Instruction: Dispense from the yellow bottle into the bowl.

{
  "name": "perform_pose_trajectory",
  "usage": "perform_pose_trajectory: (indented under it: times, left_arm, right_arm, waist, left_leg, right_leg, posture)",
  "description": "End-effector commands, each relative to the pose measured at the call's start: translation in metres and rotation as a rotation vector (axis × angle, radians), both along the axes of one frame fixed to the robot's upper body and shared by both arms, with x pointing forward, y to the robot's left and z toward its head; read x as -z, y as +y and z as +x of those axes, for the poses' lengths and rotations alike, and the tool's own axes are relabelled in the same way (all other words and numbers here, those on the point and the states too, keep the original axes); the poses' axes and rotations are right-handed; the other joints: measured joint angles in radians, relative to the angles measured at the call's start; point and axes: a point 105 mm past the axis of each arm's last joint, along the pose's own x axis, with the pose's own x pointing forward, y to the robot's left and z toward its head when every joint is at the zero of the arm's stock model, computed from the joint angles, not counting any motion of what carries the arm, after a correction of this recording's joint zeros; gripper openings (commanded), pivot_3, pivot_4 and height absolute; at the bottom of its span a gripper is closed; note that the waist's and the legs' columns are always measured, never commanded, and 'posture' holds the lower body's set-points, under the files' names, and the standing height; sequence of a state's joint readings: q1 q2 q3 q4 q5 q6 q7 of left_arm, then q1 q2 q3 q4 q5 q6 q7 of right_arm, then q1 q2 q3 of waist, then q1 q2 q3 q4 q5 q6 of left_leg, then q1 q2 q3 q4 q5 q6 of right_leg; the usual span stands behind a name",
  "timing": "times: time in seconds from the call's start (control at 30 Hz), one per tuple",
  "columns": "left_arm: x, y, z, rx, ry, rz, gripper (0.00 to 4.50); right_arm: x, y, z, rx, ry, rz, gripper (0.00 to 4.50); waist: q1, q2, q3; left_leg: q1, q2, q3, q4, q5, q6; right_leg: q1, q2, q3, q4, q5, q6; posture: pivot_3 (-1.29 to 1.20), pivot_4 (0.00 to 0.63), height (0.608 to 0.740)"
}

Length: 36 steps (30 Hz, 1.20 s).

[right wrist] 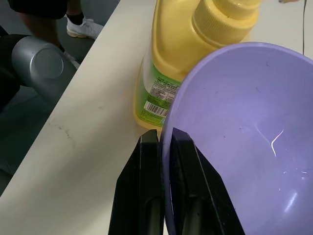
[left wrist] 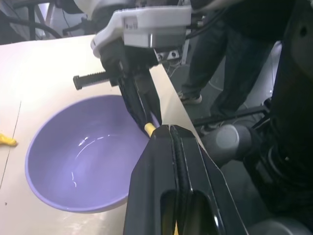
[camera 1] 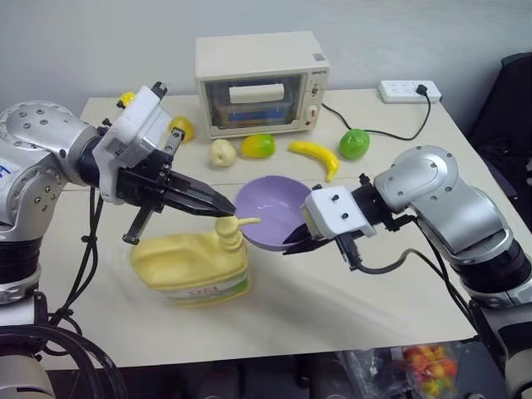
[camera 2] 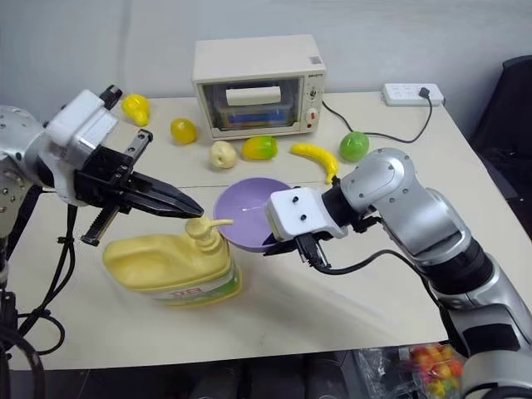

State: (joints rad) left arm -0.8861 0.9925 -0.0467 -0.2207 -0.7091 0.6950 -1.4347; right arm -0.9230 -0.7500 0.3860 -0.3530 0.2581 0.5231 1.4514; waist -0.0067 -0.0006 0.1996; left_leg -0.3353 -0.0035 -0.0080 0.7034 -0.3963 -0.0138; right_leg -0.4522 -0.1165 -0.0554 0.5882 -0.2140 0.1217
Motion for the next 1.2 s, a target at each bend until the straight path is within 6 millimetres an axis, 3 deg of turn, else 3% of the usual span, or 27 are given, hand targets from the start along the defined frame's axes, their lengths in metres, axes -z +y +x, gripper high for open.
perform_pose_trajectory:
  times: [0.03,0.43,0.77,1.03,1.2]
  left_arm:
    - [0.005,0.001,0.001,0.005,-0.036,0.042,0.03]
    - [0.026,0.008,0.01,0.025,-0.091,0.16,0.03]
    - [0.038,0.002,0.02,0.079,-0.134,0.258,0.03]
    - [0.046,0.0,0.012,0.136,-0.099,0.288,0.03]
    - [0.058,0.009,0.005,0.148,-0.07,0.361,0.03]
  right_arm:
    - [-0.016,0.001,-0.005,-0.034,-0.058,0.02,0.0]
    - [-0.017,-0.002,-0.002,-0.027,-0.075,0.005,0.0]
    - [-0.013,-0.002,-0.006,-0.061,-0.066,-0.022,0.0]
    - [-0.013,-0.001,-0.011,-0.083,-0.068,-0.028,0.0]
    - [-0.014,0.0,-0.01,-0.079,-0.071,-0.024,0.0]
  waist:
    - [0.0,0.0,0.0]
    - [0.002,0.0,0.0]
    - [0.003,-0.001,-0.001]
    - [0.002,-0.001,-0.001]
    - [0.001,-0.001,-0.001]
  left_leg:
    - [0.0,0.0,0.0,0.0,0.0,0.0]
    - [0.001,0.0,0.0,0.0,0.0,0.0]
    - [0.006,0.0,0.001,0.0,0.0,0.0]
    - [0.011,0.0,0.003,-0.001,0.0,0.0]
    - [0.012,0.0,0.004,-0.002,0.0,0.0]
  right_leg:
    - [0.0,0.0,0.0,0.0,0.0,0.0]
    - [0.0,0.0,0.001,0.001,0.0,0.0]
    - [0.005,0.0,0.001,0.001,0.0,0.0]
    - [0.008,0.0,0.003,0.002,0.0,0.0]
    - [0.008,0.0,0.004,0.002,0.0,0.0]
  posture:
    - [0.0,0.15,0.74]
    - [0.0,0.15,0.74]
    - [0.0,0.15,0.74]
    - [0.0,0.15,0.74]
    - [0.0,0.15,0.74]
